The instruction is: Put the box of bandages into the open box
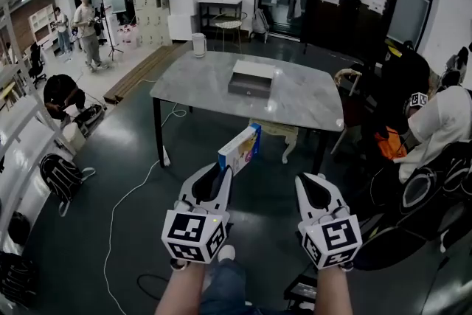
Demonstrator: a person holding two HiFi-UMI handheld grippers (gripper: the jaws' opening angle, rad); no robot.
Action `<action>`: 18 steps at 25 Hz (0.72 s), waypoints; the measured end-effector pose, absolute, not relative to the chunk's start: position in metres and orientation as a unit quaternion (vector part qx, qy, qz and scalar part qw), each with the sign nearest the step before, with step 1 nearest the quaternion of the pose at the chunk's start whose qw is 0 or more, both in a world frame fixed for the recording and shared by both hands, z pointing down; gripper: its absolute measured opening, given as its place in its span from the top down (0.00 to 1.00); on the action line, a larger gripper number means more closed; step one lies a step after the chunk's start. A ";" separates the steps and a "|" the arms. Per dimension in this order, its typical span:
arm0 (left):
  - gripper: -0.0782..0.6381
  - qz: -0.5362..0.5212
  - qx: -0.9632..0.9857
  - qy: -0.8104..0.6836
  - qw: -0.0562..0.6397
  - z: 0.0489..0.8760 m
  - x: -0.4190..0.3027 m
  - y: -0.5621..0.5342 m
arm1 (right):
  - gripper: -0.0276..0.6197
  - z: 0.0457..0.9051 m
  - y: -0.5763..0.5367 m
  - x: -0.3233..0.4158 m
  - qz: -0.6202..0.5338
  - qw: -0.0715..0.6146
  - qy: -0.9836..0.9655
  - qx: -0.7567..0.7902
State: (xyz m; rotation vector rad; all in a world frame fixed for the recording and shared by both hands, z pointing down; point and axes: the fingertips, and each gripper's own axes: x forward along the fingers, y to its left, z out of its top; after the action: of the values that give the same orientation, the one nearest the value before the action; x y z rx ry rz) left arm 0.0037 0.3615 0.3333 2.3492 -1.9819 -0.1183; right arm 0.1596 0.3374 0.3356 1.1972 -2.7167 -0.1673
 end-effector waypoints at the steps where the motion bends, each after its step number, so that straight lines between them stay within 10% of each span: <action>1: 0.78 -0.039 0.764 -0.643 0.035 0.332 0.000 0.348 | 0.92 0.335 0.326 0.155 -0.054 0.086 -0.911 0.400; 18: 0.78 -0.027 0.776 -0.629 0.051 0.327 -0.089 0.137 | 0.92 0.329 0.121 0.066 -0.036 0.087 -0.908 0.409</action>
State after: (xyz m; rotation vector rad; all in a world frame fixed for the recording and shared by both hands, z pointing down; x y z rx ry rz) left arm -0.0894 0.1374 0.3274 2.3608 -1.9133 -0.0812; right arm 0.0663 0.1208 0.3288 1.2190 -2.7033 -0.1067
